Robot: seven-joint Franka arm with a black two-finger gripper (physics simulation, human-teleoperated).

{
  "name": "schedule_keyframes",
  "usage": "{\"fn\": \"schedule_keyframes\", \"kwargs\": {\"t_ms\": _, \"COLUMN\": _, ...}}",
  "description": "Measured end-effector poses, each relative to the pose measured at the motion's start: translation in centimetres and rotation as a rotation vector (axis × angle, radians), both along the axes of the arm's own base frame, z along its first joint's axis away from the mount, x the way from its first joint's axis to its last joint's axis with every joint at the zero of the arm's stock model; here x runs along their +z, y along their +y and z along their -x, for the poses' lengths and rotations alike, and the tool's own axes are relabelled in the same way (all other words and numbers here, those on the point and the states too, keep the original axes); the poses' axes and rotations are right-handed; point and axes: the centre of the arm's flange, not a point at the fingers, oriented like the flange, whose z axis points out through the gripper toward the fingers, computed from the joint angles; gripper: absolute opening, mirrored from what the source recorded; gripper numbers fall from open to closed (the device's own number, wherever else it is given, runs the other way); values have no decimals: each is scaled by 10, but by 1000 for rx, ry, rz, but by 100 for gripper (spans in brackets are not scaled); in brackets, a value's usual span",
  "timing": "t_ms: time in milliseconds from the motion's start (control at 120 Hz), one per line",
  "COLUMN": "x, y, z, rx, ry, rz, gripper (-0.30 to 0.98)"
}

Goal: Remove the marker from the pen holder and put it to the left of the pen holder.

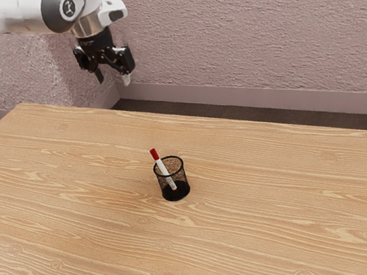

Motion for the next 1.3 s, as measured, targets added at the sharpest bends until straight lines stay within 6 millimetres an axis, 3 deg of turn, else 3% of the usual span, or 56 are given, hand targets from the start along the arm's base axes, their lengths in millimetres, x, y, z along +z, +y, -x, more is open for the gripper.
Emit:
{"fn": "schedule_keyframes", "kwargs": {"t_ms": 200, "x": -22, "y": -12, "z": -1, "rx": -44, "ry": 94, "rz": -37, "gripper": 63}}
{"fn": "schedule_keyframes", "kwargs": {"t_ms": 358, "x": -126, "y": -16, "z": -53, "rx": -21, "ry": 133, "rz": 74, "gripper": 66}}
{"fn": "schedule_keyframes", "kwargs": {"t_ms": 442, "x": -160, "y": -18, "z": -69, "rx": 3, "ry": 140, "rz": 107, "gripper": 67}}
{"fn": "schedule_keyframes", "kwargs": {"t_ms": 583, "x": -205, "y": 6, "z": -76, "rx": 92, "ry": 193, "rz": 160, "gripper": 68}}
{"fn": "schedule_keyframes", "kwargs": {"t_ms": 808, "x": -236, "y": 1, "z": -76, "rx": 165, "ry": 228, "rz": 278, "gripper": 68}}
{"fn": "schedule_keyframes", "kwargs": {"t_ms": 1142, "x": -259, "y": 12, "z": -68, "rx": 231, "ry": 255, "rz": 302, "gripper": 66}}
{"fn": "schedule_keyframes", "kwargs": {"t_ms": 1300, "x": -255, "y": 12, "z": -67, "rx": 238, "ry": 239, "rz": 302, "gripper": 58}}
